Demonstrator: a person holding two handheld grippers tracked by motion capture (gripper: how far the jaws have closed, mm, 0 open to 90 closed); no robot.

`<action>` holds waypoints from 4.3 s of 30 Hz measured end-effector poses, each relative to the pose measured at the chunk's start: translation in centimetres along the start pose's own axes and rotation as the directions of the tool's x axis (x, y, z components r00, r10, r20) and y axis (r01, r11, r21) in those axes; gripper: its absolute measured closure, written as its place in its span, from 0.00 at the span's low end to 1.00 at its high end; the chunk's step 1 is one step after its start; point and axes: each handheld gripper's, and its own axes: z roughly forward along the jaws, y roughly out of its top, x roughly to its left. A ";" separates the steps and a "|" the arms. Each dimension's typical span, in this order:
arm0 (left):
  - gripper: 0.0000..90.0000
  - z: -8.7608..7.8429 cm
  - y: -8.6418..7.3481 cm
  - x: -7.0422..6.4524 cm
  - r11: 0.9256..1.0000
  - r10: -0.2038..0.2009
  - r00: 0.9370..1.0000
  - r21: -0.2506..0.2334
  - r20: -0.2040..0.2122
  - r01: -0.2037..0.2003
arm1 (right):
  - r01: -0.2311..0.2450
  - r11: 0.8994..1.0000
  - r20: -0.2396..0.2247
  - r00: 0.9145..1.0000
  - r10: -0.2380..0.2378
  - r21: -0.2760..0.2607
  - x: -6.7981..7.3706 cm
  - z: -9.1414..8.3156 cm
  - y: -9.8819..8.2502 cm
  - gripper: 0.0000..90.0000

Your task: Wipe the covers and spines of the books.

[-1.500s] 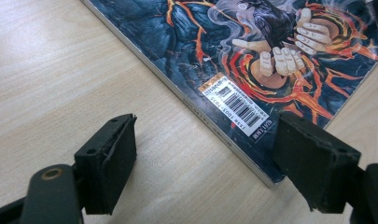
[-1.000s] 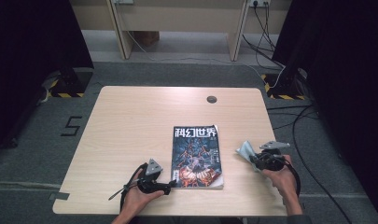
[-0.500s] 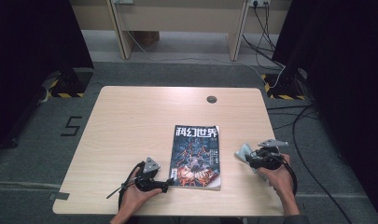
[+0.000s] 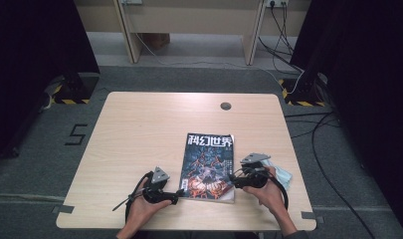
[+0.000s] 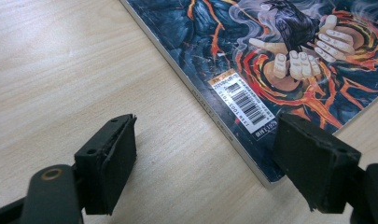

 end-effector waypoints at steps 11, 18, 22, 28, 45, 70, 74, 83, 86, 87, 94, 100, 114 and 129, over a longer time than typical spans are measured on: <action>0.22 0.0 0.1 0.5 1.000 -0.006 1.000 0.003 -0.011 0.006 | 0.074 0.996 -0.086 0.994 -0.070 0.047 1.9 1.4 -0.2 0.34; 0.21 -0.2 0.2 1.5 1.000 -0.017 0.999 0.004 -0.047 0.017 | 0.058 0.997 -0.093 0.994 -0.052 0.059 3.1 1.4 -0.4 0.28; 0.21 -0.2 0.3 2.1 0.999 -0.032 0.998 0.007 -0.058 0.033 | 0.065 0.995 -0.088 0.994 -0.058 0.070 3.8 1.4 -0.4 0.26; 0.20 -0.4 0.4 2.9 1.000 -0.022 0.995 0.004 -0.093 0.023 | 0.077 0.994 -0.095 0.993 -0.069 0.079 4.8 1.2 -0.5 0.25; 0.22 -1.0 0.6 6.1 0.997 -0.080 0.984 -0.008 -0.156 0.079 | 0.129 0.990 -0.218 0.969 -0.115 0.053 6.3 1.0 -0.4 0.39; 0.31 -2.2 -0.6 1.3 0.990 -0.142 0.987 0.027 0.078 0.140 | -0.139 0.988 0.031 0.989 0.142 -0.073 -3.6 1.9 3.0 0.31; 0.31 -1.8 -0.6 1.0 0.990 -0.140 0.986 0.037 0.087 0.137 | -0.117 0.992 0.074 0.990 0.120 -0.039 -4.0 3.2 4.2 0.29; 0.30 -1.4 -0.3 1.5 0.990 -0.138 0.987 0.032 0.086 0.136 | -0.108 0.993 0.041 0.994 0.106 0.056 -4.6 6.2 5.6 0.31; 0.29 -1.3 -0.1 1.9 0.990 -0.142 0.987 0.024 0.076 0.141 | -0.094 0.993 0.020 0.995 0.093 0.067 -4.7 5.9 5.4 0.31; 0.29 -1.2 -0.1 2.0 0.989 -0.147 0.987 0.022 0.070 0.146 | -0.100 0.992 0.012 0.995 0.100 0.073 -4.7 5.8 5.3 0.31; 0.25 -0.5 0.6 2.9 0.990 -0.139 0.990 0.004 0.007 0.139 | -0.071 0.992 -0.024 0.997 0.074 0.100 -3.9 4.0 3.7 0.34; 0.24 0.5 1.5 3.8 0.993 -0.117 0.992 0.003 -0.045 0.118 | -0.051 0.991 -0.037 0.998 0.056 0.120 -2.5 2.3 2.2 0.35; 0.26 1.3 2.4 4.9 0.991 -0.135 0.988 -0.023 -0.074 0.134 | -0.037 0.993 -0.114 0.992 0.049 0.109 1.0 -1.0 -1.4 0.44; 0.31 -0.1 1.2 3.5 0.995 -0.091 0.995 0.024 -0.044 0.092 | -0.106 0.993 -0.104 0.988 0.111 0.050 0.1 -0.2 -1.6 0.47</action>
